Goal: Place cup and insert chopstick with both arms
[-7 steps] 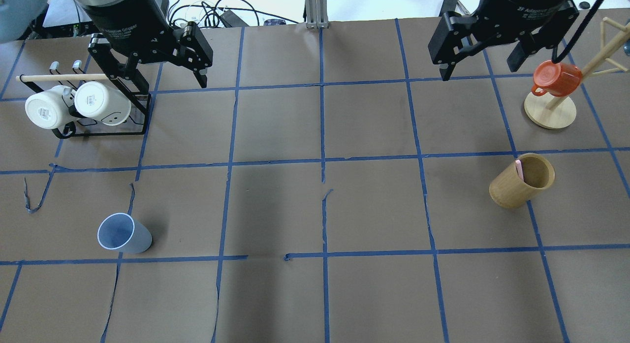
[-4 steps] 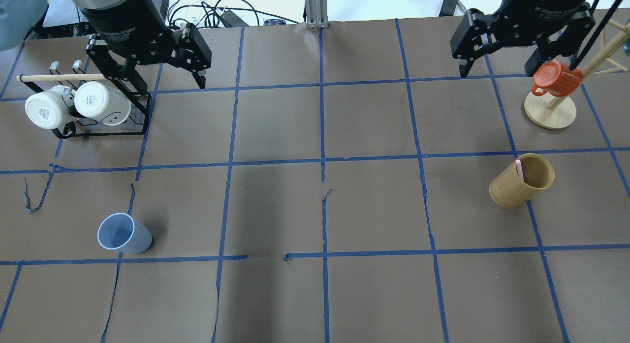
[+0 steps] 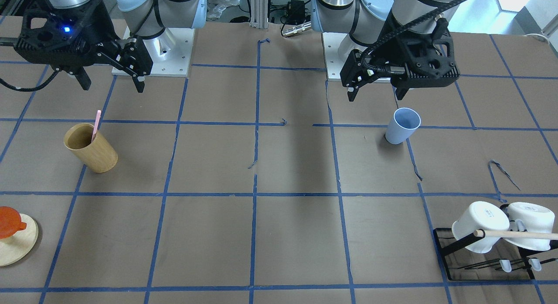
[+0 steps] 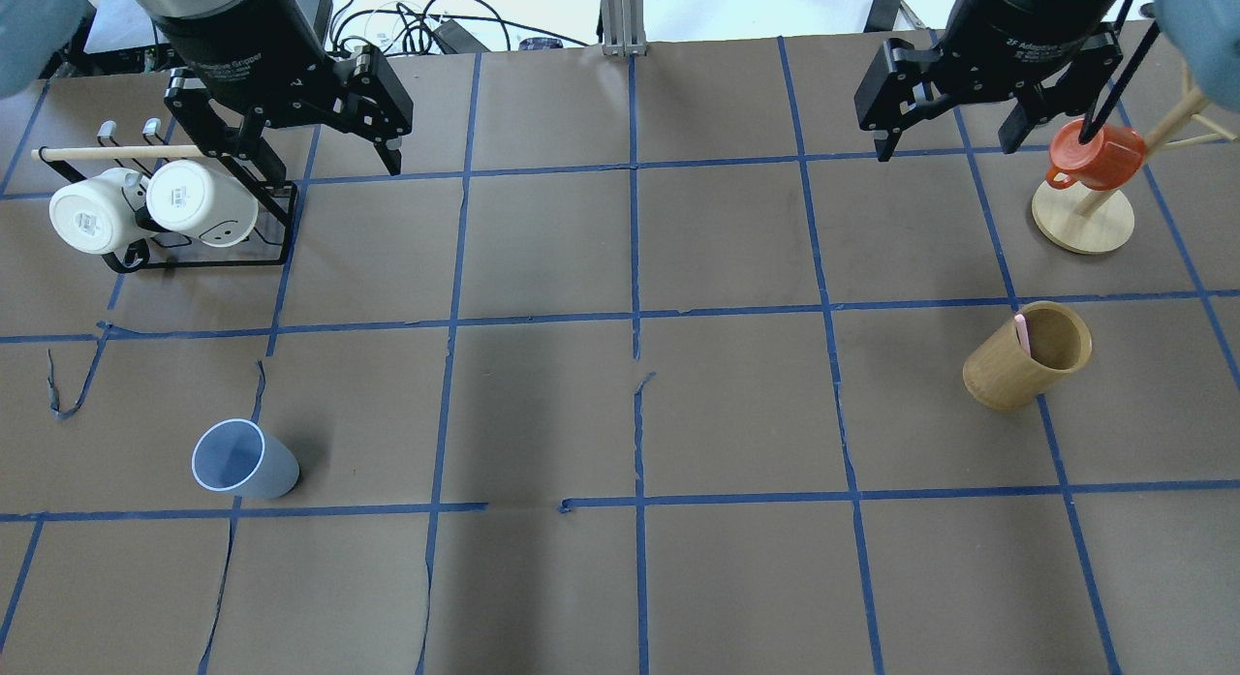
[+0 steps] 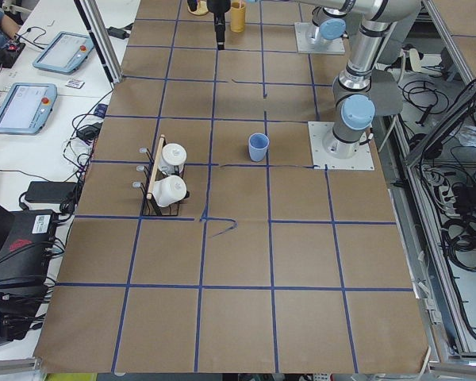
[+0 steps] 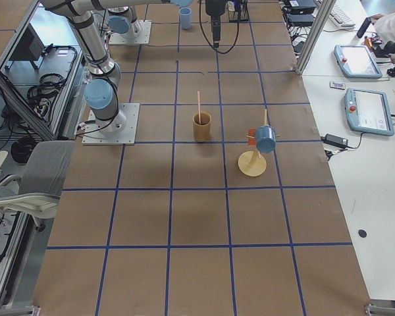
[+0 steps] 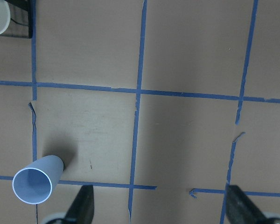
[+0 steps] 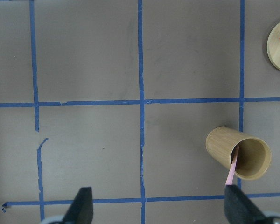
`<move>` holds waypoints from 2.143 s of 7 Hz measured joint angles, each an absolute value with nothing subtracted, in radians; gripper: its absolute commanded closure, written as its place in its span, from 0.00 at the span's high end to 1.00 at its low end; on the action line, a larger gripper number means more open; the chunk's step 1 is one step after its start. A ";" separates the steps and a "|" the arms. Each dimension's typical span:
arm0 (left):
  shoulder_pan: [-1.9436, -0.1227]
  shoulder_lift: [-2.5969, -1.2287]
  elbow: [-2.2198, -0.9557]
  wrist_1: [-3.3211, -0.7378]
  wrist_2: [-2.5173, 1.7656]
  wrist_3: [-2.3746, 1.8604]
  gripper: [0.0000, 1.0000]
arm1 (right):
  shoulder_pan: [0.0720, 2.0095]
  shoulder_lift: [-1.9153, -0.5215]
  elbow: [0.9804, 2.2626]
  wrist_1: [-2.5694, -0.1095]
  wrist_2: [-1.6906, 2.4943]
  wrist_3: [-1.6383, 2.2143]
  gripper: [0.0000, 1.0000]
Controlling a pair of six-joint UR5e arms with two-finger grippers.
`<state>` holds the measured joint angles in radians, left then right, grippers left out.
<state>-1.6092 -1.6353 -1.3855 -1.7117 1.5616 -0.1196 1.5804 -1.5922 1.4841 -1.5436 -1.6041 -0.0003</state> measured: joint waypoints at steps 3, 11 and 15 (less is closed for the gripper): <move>-1.608 -1.635 -1.386 -1.713 1.566 -0.120 1.00 | 1.580 -1.590 1.490 -1.544 -1.603 -0.009 1.00; -1.436 -1.590 -1.736 -1.583 1.670 0.109 0.94 | 1.495 -1.542 1.572 -1.544 -1.662 -0.012 1.00; -1.283 -1.540 -2.164 -1.195 1.713 0.350 0.91 | 1.412 -1.552 1.719 -1.553 -1.728 -0.144 1.00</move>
<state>-1.2829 -1.5396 -2.1645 -1.1948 1.7131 0.3501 1.4125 -1.5525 1.7186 -1.5534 -1.7275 -0.1437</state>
